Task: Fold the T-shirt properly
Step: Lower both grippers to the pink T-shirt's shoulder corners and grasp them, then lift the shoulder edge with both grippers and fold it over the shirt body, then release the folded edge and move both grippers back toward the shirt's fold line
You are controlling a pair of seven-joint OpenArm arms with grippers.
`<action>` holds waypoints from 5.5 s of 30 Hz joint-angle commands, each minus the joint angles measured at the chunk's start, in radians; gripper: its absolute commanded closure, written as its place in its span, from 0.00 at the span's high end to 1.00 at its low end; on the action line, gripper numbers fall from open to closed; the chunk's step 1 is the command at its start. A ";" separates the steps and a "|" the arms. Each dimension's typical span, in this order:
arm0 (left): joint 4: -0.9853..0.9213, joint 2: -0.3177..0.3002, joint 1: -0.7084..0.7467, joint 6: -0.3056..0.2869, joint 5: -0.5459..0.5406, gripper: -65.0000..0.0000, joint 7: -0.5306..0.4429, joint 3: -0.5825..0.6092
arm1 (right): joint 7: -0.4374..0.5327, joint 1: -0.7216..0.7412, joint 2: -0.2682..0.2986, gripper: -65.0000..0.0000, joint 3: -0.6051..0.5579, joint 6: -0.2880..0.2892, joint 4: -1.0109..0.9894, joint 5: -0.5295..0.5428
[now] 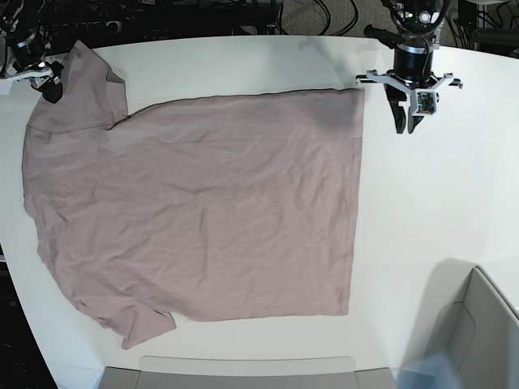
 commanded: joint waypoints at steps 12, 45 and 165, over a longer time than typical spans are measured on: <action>0.016 0.036 -0.024 0.000 -0.149 0.26 0.093 -0.007 | -0.177 0.000 -0.064 0.49 -0.016 -0.008 -0.006 0.020; -0.384 -0.038 -0.222 -0.063 -0.708 0.24 0.485 0.013 | -0.177 0.002 -0.029 0.33 -0.074 -0.008 0.000 0.017; -0.823 -0.107 -0.860 -0.054 -0.381 0.00 0.348 0.179 | -0.120 0.652 0.045 0.00 -0.464 -0.008 -0.094 -0.582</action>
